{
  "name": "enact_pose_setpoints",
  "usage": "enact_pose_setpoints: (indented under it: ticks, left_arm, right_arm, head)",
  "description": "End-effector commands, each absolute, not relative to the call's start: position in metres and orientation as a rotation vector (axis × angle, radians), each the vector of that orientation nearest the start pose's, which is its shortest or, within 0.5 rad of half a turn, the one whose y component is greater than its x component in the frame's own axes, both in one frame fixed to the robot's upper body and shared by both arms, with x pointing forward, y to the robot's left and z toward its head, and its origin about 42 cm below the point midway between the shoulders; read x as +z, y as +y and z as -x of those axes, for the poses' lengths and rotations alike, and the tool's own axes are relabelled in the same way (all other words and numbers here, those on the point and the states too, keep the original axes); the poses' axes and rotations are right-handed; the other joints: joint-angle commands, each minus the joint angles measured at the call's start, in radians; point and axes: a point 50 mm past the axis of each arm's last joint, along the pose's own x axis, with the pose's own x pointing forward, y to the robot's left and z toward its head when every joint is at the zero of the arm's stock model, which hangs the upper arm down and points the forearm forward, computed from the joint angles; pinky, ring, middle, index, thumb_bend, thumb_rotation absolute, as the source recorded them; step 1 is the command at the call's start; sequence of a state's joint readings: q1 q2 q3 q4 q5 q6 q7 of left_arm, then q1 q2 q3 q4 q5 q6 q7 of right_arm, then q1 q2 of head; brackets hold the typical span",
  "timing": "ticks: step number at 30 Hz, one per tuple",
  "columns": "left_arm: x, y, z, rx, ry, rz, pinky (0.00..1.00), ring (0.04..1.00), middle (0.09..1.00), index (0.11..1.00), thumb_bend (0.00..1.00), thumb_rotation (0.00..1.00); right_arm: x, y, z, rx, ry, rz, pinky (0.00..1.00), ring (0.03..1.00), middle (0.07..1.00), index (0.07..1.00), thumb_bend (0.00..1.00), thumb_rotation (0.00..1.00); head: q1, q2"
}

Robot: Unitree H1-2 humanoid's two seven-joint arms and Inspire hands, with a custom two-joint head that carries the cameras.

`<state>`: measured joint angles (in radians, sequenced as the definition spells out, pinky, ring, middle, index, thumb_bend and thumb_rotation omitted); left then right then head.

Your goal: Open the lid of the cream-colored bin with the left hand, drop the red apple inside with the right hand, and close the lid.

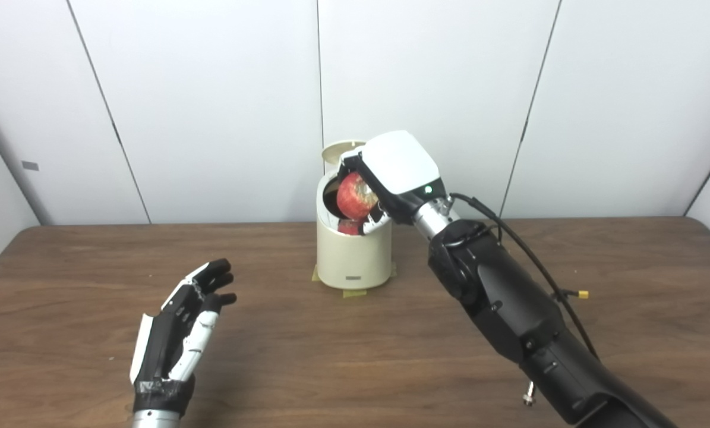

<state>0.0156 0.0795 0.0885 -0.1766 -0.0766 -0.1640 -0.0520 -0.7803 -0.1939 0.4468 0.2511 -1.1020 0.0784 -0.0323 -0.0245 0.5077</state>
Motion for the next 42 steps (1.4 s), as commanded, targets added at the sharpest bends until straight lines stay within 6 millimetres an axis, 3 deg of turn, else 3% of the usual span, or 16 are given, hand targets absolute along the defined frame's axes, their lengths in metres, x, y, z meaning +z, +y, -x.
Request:
enact_pose_setpoints:
  ticks: [1,16,19,29,30,31,32,34,42]
  left_arm:
    - [0.1702,0.2542,-0.2790,0.006,-0.391,-0.032,0.73,0.829,0.839,0.790,0.57,0.63]
    - [0.1690,0.2542,-0.2790,0.000,-0.378,-0.031,0.72,0.833,0.842,0.792,0.59,0.63]
    - [0.1683,0.2547,-0.2792,0.001,-0.374,-0.032,0.72,0.827,0.840,0.792,0.60,0.63]
    - [0.1679,0.2556,-0.2795,-0.002,-0.363,-0.027,0.73,0.839,0.852,0.803,0.62,0.63]
    - [0.1679,0.2554,-0.2795,-0.005,-0.362,-0.026,0.73,0.838,0.851,0.802,0.62,0.63]
    - [0.1680,0.2552,-0.2795,-0.006,-0.362,-0.023,0.73,0.840,0.852,0.803,0.63,0.63]
    - [0.1681,0.2550,-0.2795,-0.007,-0.361,-0.023,0.73,0.840,0.852,0.802,0.63,0.63]
    - [0.1684,0.2545,-0.2796,-0.005,-0.360,-0.024,0.73,0.841,0.852,0.800,0.62,0.63]
    - [0.1669,0.2539,-0.2807,-0.010,-0.361,-0.030,0.73,0.842,0.853,0.804,0.62,0.63]
  right_arm:
    - [0.3195,-0.1027,-0.4630,0.036,-0.747,1.465,0.33,0.446,0.571,0.465,0.51,0.00]
    - [0.3177,-0.1030,-0.4633,0.013,-0.766,1.482,0.40,0.465,0.619,0.472,0.51,0.00]
    - [0.3181,-0.1026,-0.4630,0.011,-0.774,1.477,0.40,0.487,0.620,0.483,0.52,0.11]
    - [0.3203,-0.1014,-0.4638,-0.022,-0.792,1.463,0.41,0.519,0.642,0.488,0.52,0.13]
    - [0.3207,-0.1014,-0.4636,-0.025,-0.792,1.465,0.41,0.523,0.645,0.528,0.75,0.08]
    - [0.3211,-0.1014,-0.4635,-0.028,-0.792,1.468,0.42,0.539,0.654,0.558,0.89,0.05]
    - [0.3213,-0.1014,-0.4635,-0.031,-0.794,1.473,0.42,0.545,0.658,0.573,0.93,0.04]
    - [0.3216,-0.1014,-0.4635,-0.037,-0.797,1.476,0.43,0.558,0.667,0.593,0.98,0.04]
    - [0.3240,-0.1018,-0.4634,-0.041,-0.801,1.481,0.45,0.598,0.700,0.628,1.00,0.07]
  head:
    - [0.000,0.000]
    - [0.002,0.001]
    - [0.001,0.001]
    - [0.001,0.001]
    - [0.000,0.002]
    - [0.000,0.002]
    - [0.001,0.001]
    - [0.001,0.001]
    - [0.001,0.000]
